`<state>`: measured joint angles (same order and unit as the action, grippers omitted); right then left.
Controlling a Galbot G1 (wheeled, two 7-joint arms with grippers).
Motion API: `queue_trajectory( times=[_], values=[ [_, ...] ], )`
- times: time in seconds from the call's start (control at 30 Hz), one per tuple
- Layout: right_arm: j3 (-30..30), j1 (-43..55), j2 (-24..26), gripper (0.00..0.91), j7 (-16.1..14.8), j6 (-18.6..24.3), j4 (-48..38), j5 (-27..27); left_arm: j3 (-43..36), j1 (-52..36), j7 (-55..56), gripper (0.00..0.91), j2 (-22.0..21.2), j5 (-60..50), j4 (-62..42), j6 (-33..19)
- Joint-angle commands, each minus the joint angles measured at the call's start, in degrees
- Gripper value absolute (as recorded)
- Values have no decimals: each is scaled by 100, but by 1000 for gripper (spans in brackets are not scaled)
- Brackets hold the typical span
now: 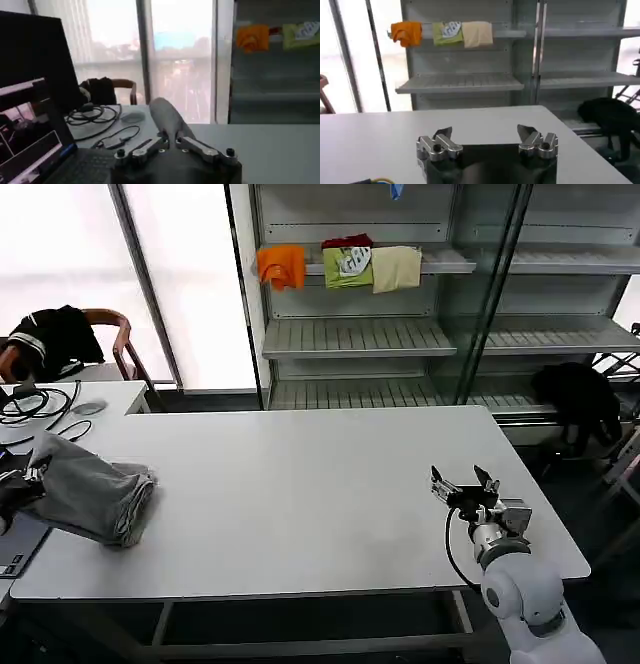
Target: Fold and organize the clothes.
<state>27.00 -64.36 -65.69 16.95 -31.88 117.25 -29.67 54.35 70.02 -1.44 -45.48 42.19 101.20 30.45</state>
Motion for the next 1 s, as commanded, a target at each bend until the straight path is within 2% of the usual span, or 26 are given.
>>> queue_trajectory(
  times=[0.03, 0.27, 0.53, 0.57, 0.6, 0.77, 1.0],
  values=[
    [122, -135, -32, 907, -1, 1, -6, 81, -1983, -208, 781, 10, -308, -331, 1525, 271],
    [262, -303, -153, 907, -12, -54, -5, 257, -4356, -1155, 1128, 10, -595, -678, 1597, 275],
    [251, -285, -328, 907, -18, -120, -114, 539, -5677, -2148, 1163, 30, -1169, -760, 1088, 279],
    [245, -278, -334, 907, -19, -120, -126, 554, -5750, -2206, 1148, 151, -1251, -810, 1001, 280],
    [239, -270, -339, 907, -20, -120, -140, 563, -5784, -2256, 1135, 907, -1344, -846, 912, 278],
    [199, -198, -349, 907, -27, -121, -199, 570, -5807, -2292, 1066, 907, -1545, -1018, 584, 269],
    [-38, -52, -438, 907, -21, -122, -344, 558, -5652, -2301, 1166, 907, -1838, -699, 682, 254]
  ],
)
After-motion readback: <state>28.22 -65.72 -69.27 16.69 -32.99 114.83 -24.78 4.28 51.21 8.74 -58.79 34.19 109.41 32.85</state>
